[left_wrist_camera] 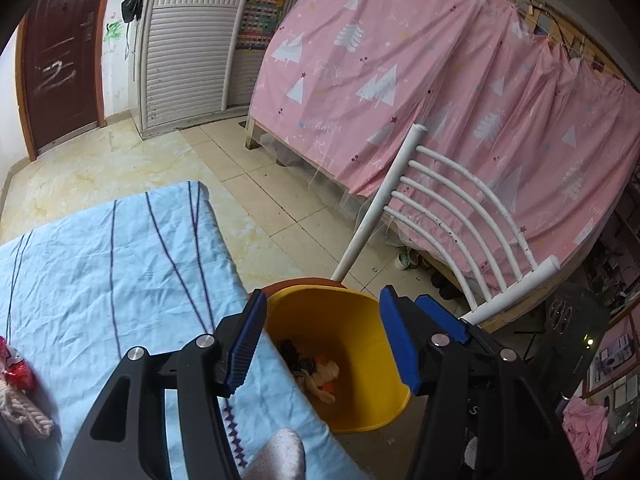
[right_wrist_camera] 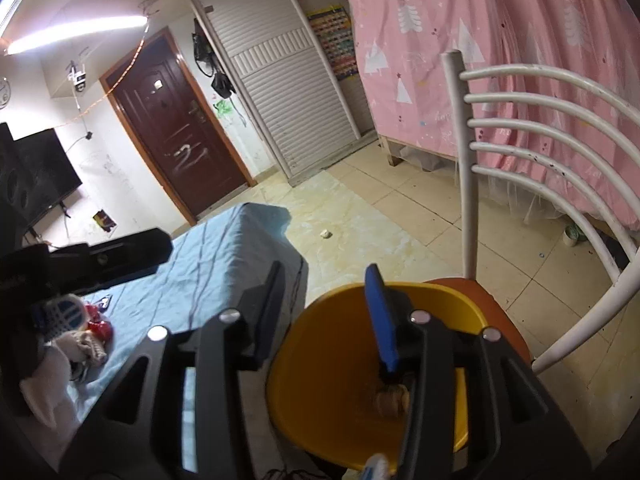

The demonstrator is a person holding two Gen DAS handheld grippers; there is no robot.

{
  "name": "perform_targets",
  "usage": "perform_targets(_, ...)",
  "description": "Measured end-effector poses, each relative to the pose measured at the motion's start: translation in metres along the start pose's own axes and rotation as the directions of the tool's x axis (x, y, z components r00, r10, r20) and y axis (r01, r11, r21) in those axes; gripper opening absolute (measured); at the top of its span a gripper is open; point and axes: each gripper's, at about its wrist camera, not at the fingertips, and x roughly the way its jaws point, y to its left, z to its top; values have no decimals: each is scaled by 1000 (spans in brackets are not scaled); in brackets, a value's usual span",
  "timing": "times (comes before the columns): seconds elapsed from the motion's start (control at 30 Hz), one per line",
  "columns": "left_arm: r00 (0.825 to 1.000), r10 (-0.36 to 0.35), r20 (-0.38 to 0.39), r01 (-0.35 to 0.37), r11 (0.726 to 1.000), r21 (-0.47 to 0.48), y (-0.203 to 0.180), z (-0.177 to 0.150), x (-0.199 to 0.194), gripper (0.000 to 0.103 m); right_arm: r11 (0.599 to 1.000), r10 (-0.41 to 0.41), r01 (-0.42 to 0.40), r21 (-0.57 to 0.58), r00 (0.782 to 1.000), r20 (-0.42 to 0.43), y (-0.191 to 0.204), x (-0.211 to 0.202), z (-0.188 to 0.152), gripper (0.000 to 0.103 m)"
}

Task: Collect trash
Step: 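Move both tools back over the bed toward the remaining items, then grasp the cream knitted yarn ball with the right tool while the left tool grasps the pink-black sock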

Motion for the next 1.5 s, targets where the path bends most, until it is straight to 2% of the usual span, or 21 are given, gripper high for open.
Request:
perform_targets(0.37,997,-6,80,7,1000,-22,31,-6,-57,50,995,39,-41,-87,999,-22,55,-3,-2,54)
perform_targets(0.6,987,56,151,-46,997,-67,70,-14,-104,51,982,88,-97,-162,994,-61,106,2,-11,62)
perform_targets(0.77,981,101,167,-79,988,-131,107,-22,-132,59,967,123,-141,-212,988,-95,146,10,-17,66)
perform_targets(0.97,967,159,200,-122,975,-183,145,-33,-166,62,944,162,-193,-268,978,-133,191,16,-28,69)
perform_targets(1.27,946,254,201,-194,941,-276,202,-53,-195,65,903,212,-266,-337,959,-189,246,22,-44,73)
perform_targets(1.5,921,348,176,-267,891,-367,252,-73,-214,66,863,251,-330,-382,937,-242,285,25,-60,73)
